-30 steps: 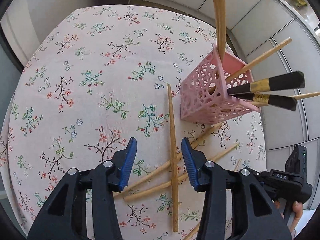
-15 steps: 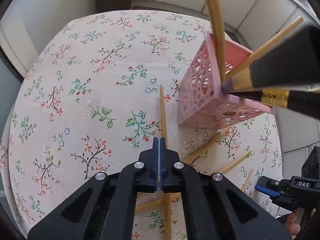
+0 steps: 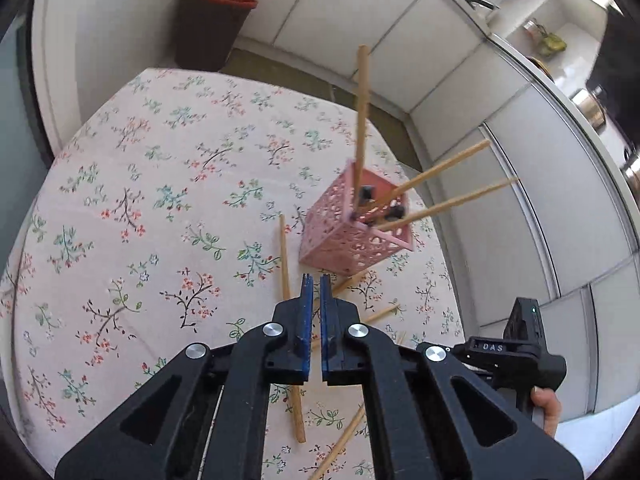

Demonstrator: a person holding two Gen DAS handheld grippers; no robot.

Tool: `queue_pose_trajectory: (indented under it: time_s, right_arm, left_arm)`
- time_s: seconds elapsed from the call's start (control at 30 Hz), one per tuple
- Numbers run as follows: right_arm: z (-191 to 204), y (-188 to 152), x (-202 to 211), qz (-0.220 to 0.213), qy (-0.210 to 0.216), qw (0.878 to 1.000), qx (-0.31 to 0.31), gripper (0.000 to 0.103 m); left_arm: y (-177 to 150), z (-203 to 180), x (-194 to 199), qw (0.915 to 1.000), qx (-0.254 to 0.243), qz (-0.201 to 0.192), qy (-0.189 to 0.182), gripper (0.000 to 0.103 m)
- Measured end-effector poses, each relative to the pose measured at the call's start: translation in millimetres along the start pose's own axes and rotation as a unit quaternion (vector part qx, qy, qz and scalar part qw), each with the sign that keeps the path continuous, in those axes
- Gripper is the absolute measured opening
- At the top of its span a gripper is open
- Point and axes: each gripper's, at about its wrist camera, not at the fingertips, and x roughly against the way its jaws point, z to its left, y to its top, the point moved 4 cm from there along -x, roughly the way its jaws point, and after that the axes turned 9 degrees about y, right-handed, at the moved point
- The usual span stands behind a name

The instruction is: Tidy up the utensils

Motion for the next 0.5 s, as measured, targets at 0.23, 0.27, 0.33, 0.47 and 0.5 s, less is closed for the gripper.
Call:
queue_pose_trajectory:
  time_s: [0.23, 0.27, 0.33, 0.47, 0.5]
  right_arm:
    - [-19.8, -14.0, 4.7, 0.013, 0.014, 1.000, -0.020, 0.045]
    - [-23.3, -15.4, 7.7, 0.010, 0.020, 0.999, -0.023, 0.047]
    - [-27.9, -16.1, 14.6, 0.008, 0.023, 1.000, -0.015, 0.047]
    - [-39.7, -15.1, 31.9, -0.012, 0.012, 1.000, 0.001, 0.049]
    - [-44.4, -15.1, 35.4, -0.014, 0.012, 1.000, 0.002, 0.051]
  left_arm:
    - [-41.2, -63.0, -6.0, 0.9759, -0.215, 0.025, 0.029, 0.075]
    - [-47.6, -68.5, -11.4, 0.9697, -0.239, 0.036, 0.036, 0.075]
    - [-54.2, -81.2, -23.0, 0.9571, -0.280, 0.043, 0.062, 0.075]
    - [-51.5, -111.5, -39.3, 0.9306, -0.356, 0.049, 0.069, 0.066]
    - [-52.2, -120.8, -46.5, 0.9222, -0.376, 0.059, 0.067, 0.065]
